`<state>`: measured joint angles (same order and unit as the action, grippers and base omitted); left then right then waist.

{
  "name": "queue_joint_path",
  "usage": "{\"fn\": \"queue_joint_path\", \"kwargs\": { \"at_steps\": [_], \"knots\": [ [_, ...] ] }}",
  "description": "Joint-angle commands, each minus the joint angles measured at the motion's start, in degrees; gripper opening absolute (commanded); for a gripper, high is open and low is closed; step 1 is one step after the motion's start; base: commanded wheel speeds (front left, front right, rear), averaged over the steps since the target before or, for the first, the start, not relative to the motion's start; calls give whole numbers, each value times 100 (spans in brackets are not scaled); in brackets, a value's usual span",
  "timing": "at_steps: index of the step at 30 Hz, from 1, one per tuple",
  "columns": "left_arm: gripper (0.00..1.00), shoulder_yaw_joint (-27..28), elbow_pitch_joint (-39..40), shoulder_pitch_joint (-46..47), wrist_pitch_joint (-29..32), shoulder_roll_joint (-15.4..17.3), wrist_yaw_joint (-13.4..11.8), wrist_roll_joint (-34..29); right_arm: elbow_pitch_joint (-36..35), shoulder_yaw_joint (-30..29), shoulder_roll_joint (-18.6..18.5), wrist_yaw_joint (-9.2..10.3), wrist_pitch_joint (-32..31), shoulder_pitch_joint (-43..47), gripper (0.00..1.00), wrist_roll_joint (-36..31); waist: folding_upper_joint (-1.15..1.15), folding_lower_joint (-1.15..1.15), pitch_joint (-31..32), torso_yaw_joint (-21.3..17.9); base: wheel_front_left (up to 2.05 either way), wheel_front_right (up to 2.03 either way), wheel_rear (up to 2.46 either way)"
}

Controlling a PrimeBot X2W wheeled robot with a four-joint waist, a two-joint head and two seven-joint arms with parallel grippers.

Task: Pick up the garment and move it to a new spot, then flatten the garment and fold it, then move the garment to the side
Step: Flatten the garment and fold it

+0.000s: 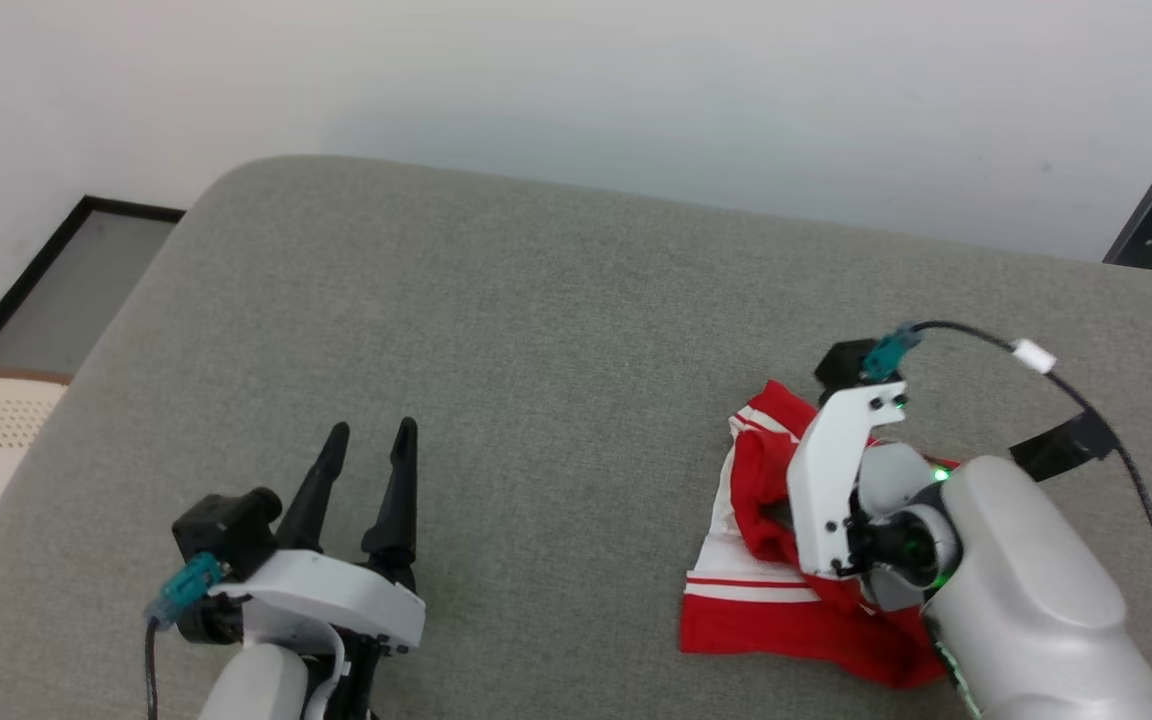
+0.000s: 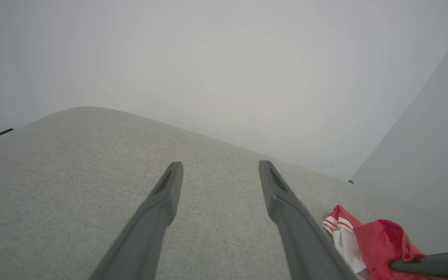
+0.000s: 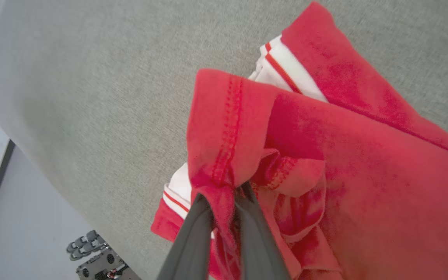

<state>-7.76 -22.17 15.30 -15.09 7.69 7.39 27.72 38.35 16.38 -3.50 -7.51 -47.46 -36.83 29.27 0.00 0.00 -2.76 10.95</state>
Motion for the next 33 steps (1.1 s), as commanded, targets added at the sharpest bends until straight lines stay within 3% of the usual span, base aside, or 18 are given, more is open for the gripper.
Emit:
{"fn": "queue_joint_path", "kwargs": {
  "at_steps": [1, 10, 28, 29, 31, 32, 33],
  "knots": [
    [100, 2, -6, 54, -4, -9, 14, 25, 38, 91, 4, 5, 24, -44, 0, -75, 0, 0, -35, 31, 0, 0, 0],
    [100, -11, -33, 113, -5, -50, 15, 66, 431, 907, -34, 5, 336, -273, 0, -502, 0, 0, -81, 28, 0, 0, 0],
    [100, -78, -97, 171, -5, 1, 16, 128, 1059, 1747, -3, 6, 452, -754, 1, -654, 0, 0, -96, -102, 0, 0, 0],
    [100, -86, -103, 177, -5, 2, 16, 134, 1056, 1788, 5, 5, 499, -779, 12, -650, 0, 0, -99, -104, 0, 0, 0],
    [100, -92, -109, 187, -5, 16, 16, 144, 1058, 1855, 24, 6, 570, -826, 57, -628, 0, 0, -100, -113, 0, 0, 0],
    [100, -90, -115, 182, -5, 27, 16, 146, 1067, 1857, 31, 5, 585, -846, 100, -588, 0, 0, -100, -119, 0, 0, 0],
    [100, -87, -119, 178, -5, 34, 16, 145, 1083, 1871, 39, 5, 599, -863, 100, -561, 0, 0, -96, -126, 0, 0, 0]
  ]
}}
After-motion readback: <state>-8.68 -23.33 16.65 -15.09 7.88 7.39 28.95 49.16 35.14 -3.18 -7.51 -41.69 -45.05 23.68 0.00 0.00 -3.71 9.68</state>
